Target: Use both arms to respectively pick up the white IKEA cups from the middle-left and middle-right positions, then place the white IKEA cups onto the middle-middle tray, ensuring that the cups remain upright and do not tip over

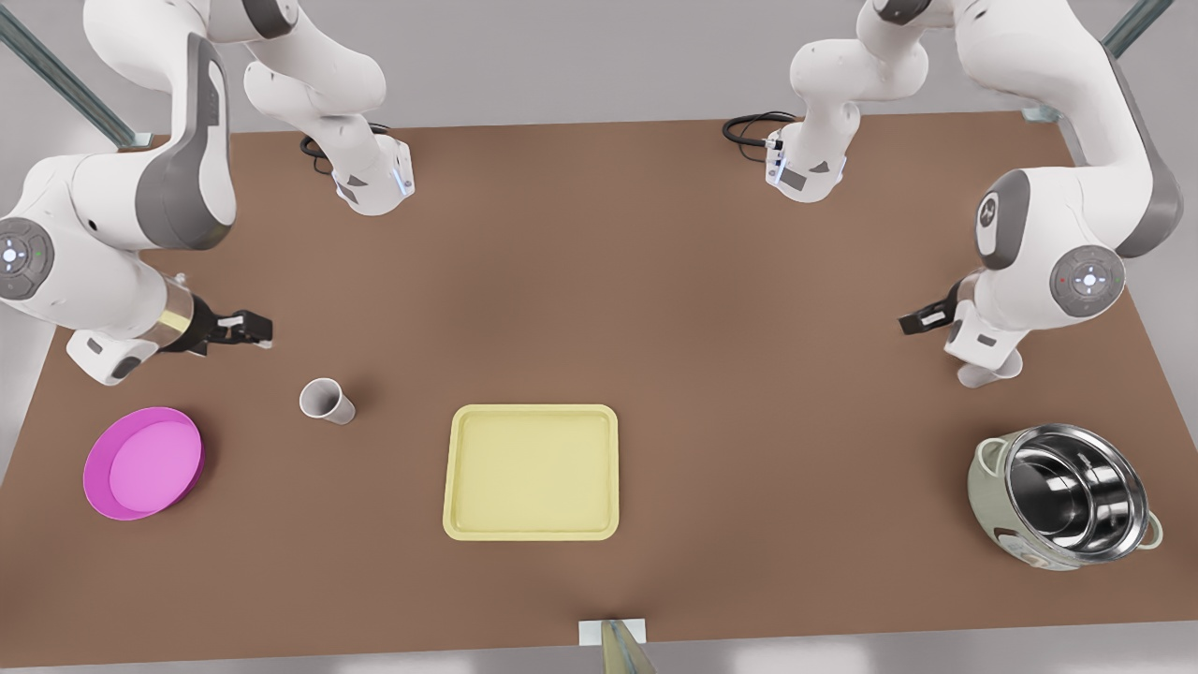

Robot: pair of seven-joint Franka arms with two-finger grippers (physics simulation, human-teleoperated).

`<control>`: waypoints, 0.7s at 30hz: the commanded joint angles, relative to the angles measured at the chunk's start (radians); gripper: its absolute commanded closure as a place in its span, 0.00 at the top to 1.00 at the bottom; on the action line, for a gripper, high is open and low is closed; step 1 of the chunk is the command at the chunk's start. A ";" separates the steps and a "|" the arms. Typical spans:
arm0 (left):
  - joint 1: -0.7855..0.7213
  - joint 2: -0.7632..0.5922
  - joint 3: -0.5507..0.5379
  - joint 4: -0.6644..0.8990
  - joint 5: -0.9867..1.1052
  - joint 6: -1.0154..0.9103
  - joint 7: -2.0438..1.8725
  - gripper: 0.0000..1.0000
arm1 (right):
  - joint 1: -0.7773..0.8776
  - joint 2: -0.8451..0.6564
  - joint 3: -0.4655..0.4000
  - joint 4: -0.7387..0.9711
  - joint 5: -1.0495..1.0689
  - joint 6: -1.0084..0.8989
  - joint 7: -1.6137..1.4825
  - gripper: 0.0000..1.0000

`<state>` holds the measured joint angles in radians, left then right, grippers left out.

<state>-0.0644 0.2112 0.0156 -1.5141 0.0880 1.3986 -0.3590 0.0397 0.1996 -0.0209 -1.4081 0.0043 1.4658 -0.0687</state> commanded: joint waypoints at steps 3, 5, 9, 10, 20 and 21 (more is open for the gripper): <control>-0.021 -0.004 0.023 0.006 -0.054 0.057 0.308 1.00 | -0.001 0.011 0.001 0.001 -0.015 0.036 -0.043 1.00; 0.003 0.025 0.089 -0.008 -0.060 0.094 0.455 1.00 | 0.000 0.041 0.001 0.006 -0.015 0.047 -0.042 1.00; 0.121 0.131 0.208 -0.139 -0.062 0.384 0.695 1.00 | 0.000 0.176 -0.001 -0.012 -0.015 0.168 -0.028 1.00; 0.126 0.131 0.241 -0.221 -0.096 0.505 0.695 1.00 | 0.000 0.178 -0.001 -0.061 -0.017 0.217 -0.028 1.00; 0.245 0.203 0.294 -0.336 -0.094 0.876 0.925 1.00 | -0.040 0.169 -0.002 -0.324 -0.017 0.467 -0.026 1.00; 0.245 0.203 0.294 -0.336 -0.096 0.878 0.925 1.00 | -0.046 0.169 -0.007 -0.354 -0.017 0.504 -0.026 1.00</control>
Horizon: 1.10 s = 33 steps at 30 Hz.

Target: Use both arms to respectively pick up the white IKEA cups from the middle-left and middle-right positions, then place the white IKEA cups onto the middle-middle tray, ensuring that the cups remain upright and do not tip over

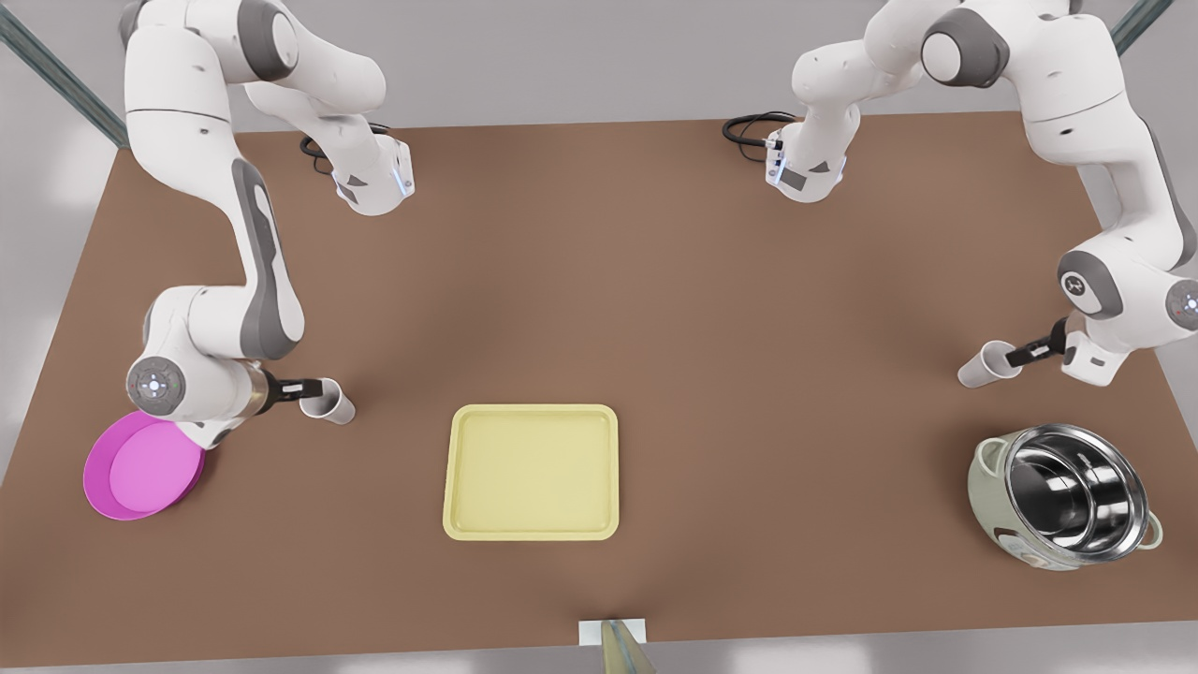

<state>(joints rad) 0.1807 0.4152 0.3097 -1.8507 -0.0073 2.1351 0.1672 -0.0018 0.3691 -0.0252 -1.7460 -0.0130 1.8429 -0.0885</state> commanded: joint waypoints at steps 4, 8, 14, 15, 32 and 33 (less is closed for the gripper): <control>0.042 0.065 0.000 -0.013 -0.003 0.134 0.397 1.00 | -0.014 0.002 -0.002 -0.075 0.001 0.187 -0.007 1.00; 0.046 0.114 -0.001 -0.048 -0.063 0.117 0.390 1.00 | -0.033 0.007 -0.004 -0.145 0.001 0.282 -0.007 1.00; 0.065 0.123 -0.006 -0.044 -0.240 0.037 0.367 0.39 | -0.056 0.010 -0.002 -0.231 0.002 0.375 -0.007 1.00; 0.065 0.119 -0.006 -0.041 -0.240 0.013 0.367 0.32 | -0.063 0.011 -0.002 -0.233 0.002 0.377 -0.008 1.00; -0.455 0.174 -0.426 0.484 -0.171 -0.221 -1.187 0.21 | -0.073 0.088 0.019 -0.185 0.004 0.391 -0.045 0.21; -0.526 0.214 -0.429 0.515 -0.126 -0.164 -1.245 0.21 | -0.070 0.090 0.028 -0.168 0.010 0.391 -0.043 0.21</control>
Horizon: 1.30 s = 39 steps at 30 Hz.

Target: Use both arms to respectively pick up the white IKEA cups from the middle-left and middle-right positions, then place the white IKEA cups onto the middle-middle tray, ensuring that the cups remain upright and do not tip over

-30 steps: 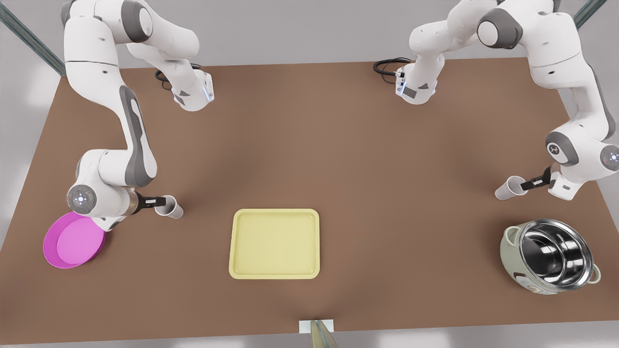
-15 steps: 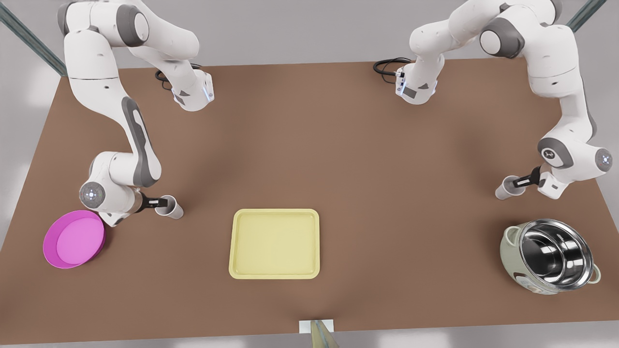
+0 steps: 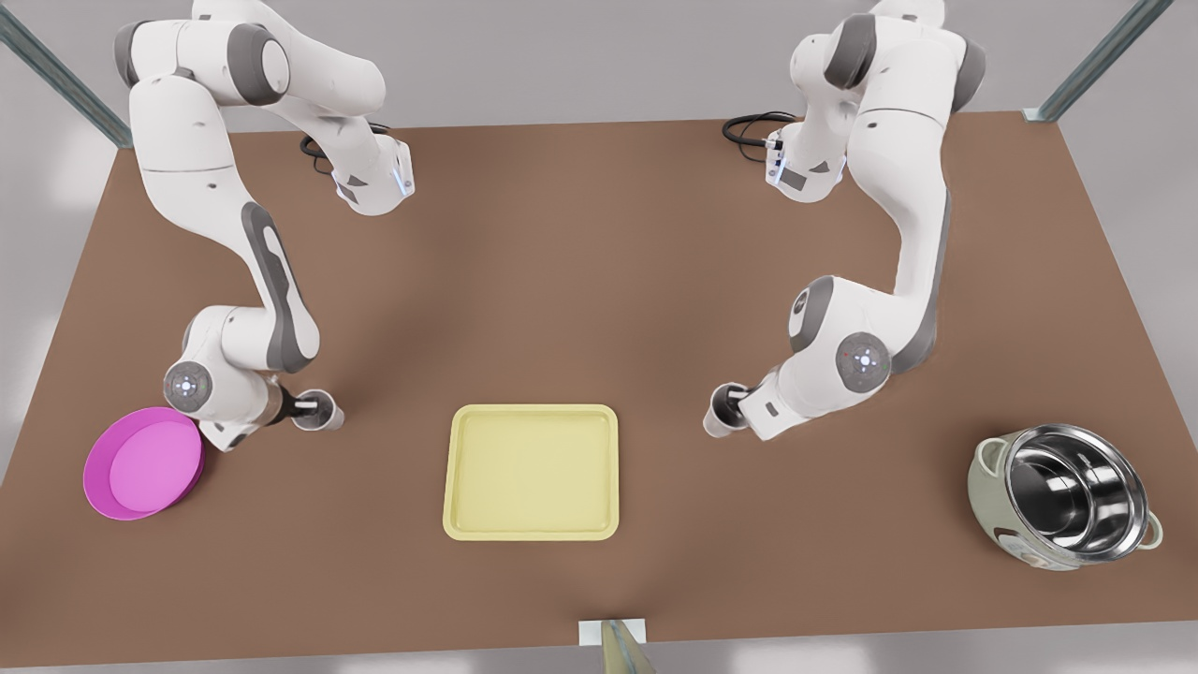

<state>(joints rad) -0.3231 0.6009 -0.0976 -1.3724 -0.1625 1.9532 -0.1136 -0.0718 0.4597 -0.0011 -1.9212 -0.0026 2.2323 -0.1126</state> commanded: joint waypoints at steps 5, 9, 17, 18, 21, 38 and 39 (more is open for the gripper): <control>-0.134 0.174 -0.028 0.199 0.041 0.226 -1.124 0.21 | 0.073 0.074 0.082 0.177 0.048 0.012 -0.036 0.21; -0.232 0.325 -0.019 0.375 0.047 0.260 -1.184 0.21 | 0.205 0.138 0.090 0.320 0.171 0.003 -0.016 0.21; -0.260 0.419 -0.021 0.391 0.047 0.270 -1.173 0.21 | 0.372 0.214 0.088 0.396 0.250 0.050 0.010 0.21; -0.261 0.427 -0.021 0.391 0.047 0.254 -1.172 0.21 | 0.372 0.220 0.088 0.392 0.248 0.050 0.010 0.21; -0.261 0.433 -0.022 0.391 0.047 0.254 -1.170 0.27 | 0.379 0.247 0.088 0.389 0.240 0.067 0.008 0.21; -0.188 0.088 -0.004 0.388 0.138 -0.489 -1.054 1.00 | 0.371 0.225 0.088 0.346 0.242 0.076 0.001 1.00; -0.140 0.027 -0.004 0.386 0.173 -0.624 -0.823 1.00 | 0.371 0.206 0.085 0.327 0.242 0.075 -0.006 1.00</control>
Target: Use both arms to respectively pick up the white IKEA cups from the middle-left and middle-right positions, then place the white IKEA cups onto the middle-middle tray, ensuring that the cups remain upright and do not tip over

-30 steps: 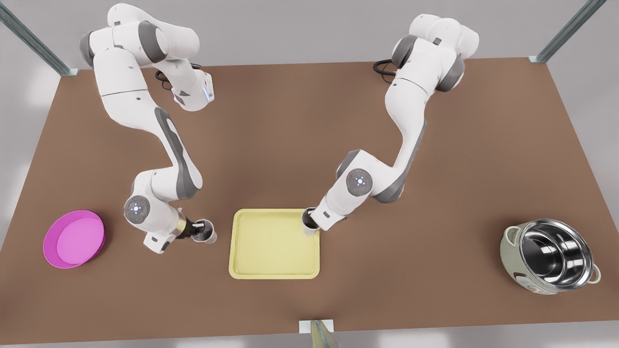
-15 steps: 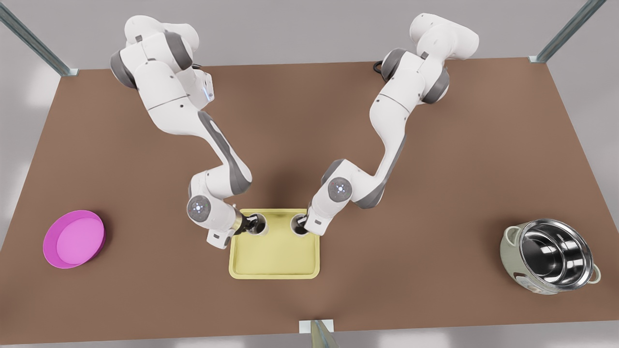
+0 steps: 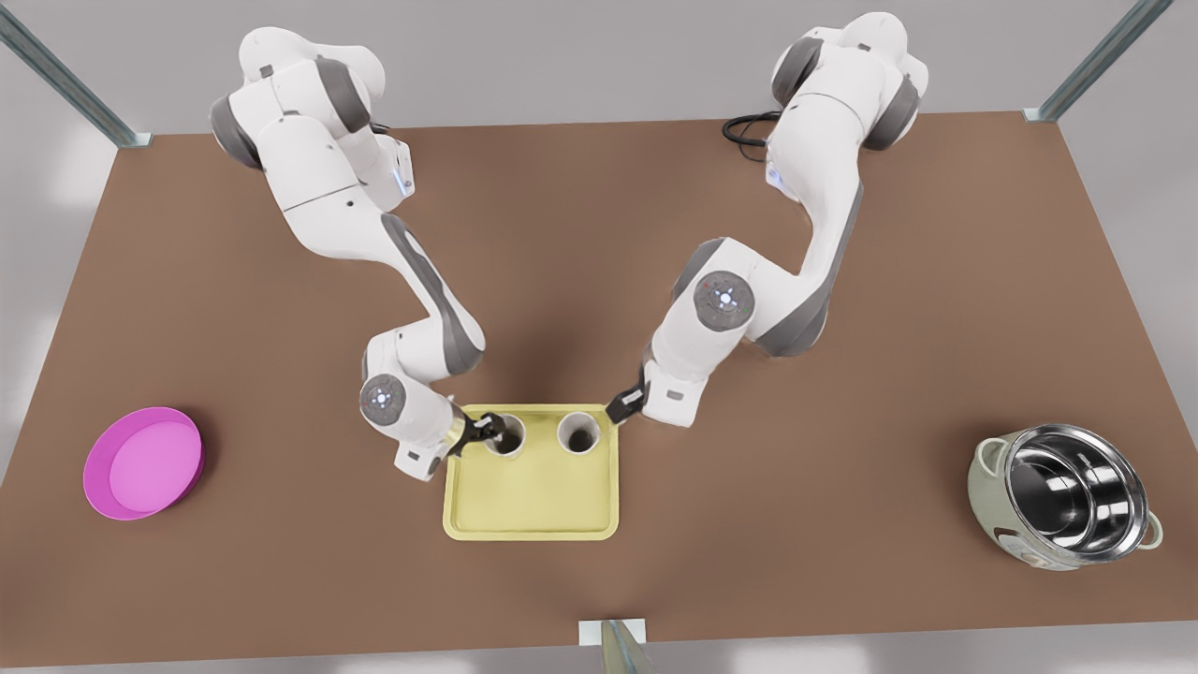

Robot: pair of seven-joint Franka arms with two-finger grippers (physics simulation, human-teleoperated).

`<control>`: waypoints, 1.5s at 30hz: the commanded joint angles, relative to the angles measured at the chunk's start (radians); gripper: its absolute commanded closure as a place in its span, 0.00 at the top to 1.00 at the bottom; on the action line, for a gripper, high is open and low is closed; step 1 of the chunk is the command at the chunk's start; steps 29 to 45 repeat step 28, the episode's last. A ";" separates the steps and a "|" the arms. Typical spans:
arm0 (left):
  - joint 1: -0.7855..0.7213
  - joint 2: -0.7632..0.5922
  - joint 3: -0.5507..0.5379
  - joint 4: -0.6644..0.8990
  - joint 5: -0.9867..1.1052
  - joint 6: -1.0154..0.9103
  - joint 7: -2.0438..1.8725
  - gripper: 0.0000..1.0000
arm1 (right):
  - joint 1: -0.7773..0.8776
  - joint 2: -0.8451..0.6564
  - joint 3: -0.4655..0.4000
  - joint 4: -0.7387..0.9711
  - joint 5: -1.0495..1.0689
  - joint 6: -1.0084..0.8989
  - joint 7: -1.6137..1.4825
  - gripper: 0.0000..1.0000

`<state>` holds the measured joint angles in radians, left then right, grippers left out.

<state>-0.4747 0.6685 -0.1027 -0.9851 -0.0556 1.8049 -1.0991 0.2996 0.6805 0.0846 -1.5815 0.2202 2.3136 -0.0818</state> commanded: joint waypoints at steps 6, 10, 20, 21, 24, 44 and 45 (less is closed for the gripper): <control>0.291 -0.182 0.004 -0.001 0.365 -0.668 0.846 1.00 | -0.142 -0.213 -0.031 -0.061 -0.102 -0.434 -0.049 1.00; 0.467 -0.504 -0.072 -0.438 0.154 -0.390 1.190 1.00 | -0.156 -0.248 -0.083 -0.011 -0.410 -0.528 0.154 1.00; 0.488 -0.455 -0.150 -0.420 0.123 -0.547 1.191 1.00 | -0.324 -0.351 0.086 0.350 -0.381 -0.968 0.139 1.00; 0.490 -0.455 -0.150 -0.420 0.123 -0.546 1.191 1.00 | -0.294 -0.361 0.017 0.324 -0.335 -0.965 0.136 1.00; 0.504 -0.457 -0.150 -0.420 0.120 -0.553 1.187 1.00 | -0.290 -0.507 0.001 0.209 -0.317 -0.955 0.119 1.00; 0.518 -0.454 -0.150 -0.422 0.128 -0.549 1.191 1.00 | -0.290 -0.526 -0.028 0.178 -0.289 -0.953 0.117 1.00; 0.518 -0.454 -0.150 -0.422 0.128 -0.549 1.191 1.00 | -0.290 -0.526 -0.028 0.178 -0.289 -0.953 0.117 1.00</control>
